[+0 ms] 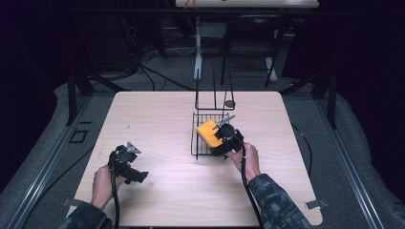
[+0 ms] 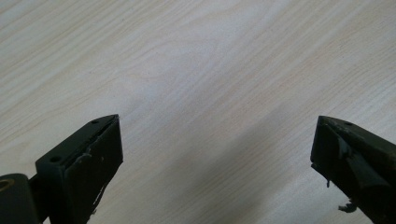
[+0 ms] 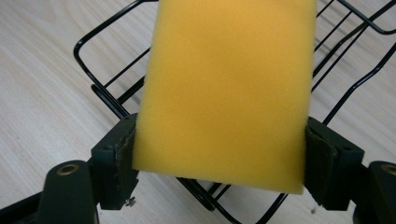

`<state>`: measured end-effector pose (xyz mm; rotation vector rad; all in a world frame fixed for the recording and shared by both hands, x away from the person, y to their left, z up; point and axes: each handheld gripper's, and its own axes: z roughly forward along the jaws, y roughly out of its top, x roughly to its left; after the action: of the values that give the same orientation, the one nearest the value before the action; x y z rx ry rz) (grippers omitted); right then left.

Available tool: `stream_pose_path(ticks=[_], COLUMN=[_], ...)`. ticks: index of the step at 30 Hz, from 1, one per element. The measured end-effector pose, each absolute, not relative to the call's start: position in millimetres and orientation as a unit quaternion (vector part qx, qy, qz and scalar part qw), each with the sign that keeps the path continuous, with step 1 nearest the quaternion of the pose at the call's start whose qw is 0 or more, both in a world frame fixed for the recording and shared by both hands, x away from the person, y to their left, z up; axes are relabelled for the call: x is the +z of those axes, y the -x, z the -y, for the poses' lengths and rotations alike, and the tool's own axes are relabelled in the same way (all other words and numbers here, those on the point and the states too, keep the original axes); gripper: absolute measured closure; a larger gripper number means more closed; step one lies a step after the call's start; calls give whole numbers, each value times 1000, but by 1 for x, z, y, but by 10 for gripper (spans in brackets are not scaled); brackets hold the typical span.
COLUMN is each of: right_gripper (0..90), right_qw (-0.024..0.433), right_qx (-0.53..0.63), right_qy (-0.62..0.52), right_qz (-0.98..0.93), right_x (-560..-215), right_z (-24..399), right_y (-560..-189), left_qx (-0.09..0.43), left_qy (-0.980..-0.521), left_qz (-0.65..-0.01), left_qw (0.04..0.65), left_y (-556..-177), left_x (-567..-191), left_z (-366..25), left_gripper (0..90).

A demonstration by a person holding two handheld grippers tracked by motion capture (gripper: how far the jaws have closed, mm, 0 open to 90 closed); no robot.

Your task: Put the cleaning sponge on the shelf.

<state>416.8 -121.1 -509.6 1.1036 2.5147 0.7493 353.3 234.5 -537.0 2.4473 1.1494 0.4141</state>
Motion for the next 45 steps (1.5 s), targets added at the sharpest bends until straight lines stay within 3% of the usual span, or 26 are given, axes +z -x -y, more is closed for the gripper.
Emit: stream_pose_path(ticks=[18, 24, 45], right_gripper=[217, 144, 73], right_qw=[129, 123, 152], right_qx=[246, 251, 297], right_qy=[-417, -419, -375], right_qz=[-865, -864, -865], right_x=[-522, -522, -492], right_z=[116, 118, 126], right_y=[-427, -427, -400], left_qx=[147, 147, 147], left_qy=[-878, -878, -877], left_qz=[-410, -409, -409], left_qw=[201, 201, 203], left_y=[-353, -353, -352], left_x=[-537, -537, -537], left_z=[-234, -234, -234], left_gripper=[26, 27, 26])
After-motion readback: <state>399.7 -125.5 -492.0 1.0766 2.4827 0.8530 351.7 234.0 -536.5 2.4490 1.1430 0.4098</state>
